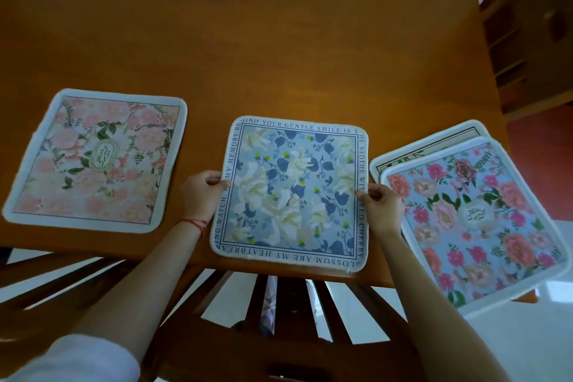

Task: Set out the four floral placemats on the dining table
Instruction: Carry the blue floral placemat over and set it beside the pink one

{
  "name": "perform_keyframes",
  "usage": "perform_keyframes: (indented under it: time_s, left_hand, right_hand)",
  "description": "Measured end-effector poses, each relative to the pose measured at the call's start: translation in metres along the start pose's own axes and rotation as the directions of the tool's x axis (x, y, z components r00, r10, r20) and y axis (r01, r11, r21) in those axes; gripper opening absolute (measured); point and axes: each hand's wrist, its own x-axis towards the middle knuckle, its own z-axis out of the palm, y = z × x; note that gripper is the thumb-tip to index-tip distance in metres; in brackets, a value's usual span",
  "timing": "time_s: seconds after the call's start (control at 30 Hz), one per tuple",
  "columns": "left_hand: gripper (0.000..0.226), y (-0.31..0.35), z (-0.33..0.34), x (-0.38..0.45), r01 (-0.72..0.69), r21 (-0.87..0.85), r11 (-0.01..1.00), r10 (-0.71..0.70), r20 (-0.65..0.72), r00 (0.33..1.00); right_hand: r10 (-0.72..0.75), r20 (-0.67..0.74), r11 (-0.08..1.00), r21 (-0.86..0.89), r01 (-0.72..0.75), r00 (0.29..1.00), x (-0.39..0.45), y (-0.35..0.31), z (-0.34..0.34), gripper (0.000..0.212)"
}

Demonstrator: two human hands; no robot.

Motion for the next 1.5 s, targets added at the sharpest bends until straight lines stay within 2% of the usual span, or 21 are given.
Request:
perform_keyframes:
  time_s: [0.2,0.43,0.9,1.5]
  left_hand:
    - [0.025,-0.002,0.004,0.002,-0.08,0.002,0.997,0.08,-0.025,0.996]
    - [0.024,0.002,0.007,0.003,-0.125,-0.004,0.992,0.125,-0.044,0.991]
    - [0.025,0.002,0.009,0.008,-0.144,-0.024,0.989,0.142,-0.069,0.987]
    - [0.027,-0.01,0.008,0.009,-0.114,-0.05,0.992,0.11,-0.081,0.991]
  right_hand:
    - [-0.061,-0.036,0.998,-0.038,0.06,0.997,-0.003,0.0,0.003,0.014]
    - [-0.09,-0.077,0.995,-0.055,0.086,0.993,-0.001,-0.005,0.007,0.015]
    - [-0.092,-0.082,0.993,-0.079,0.085,0.992,0.005,-0.007,0.012,0.012]
    - [-0.063,-0.082,0.998,-0.025,0.061,0.995,-0.006,-0.01,0.013,0.011]
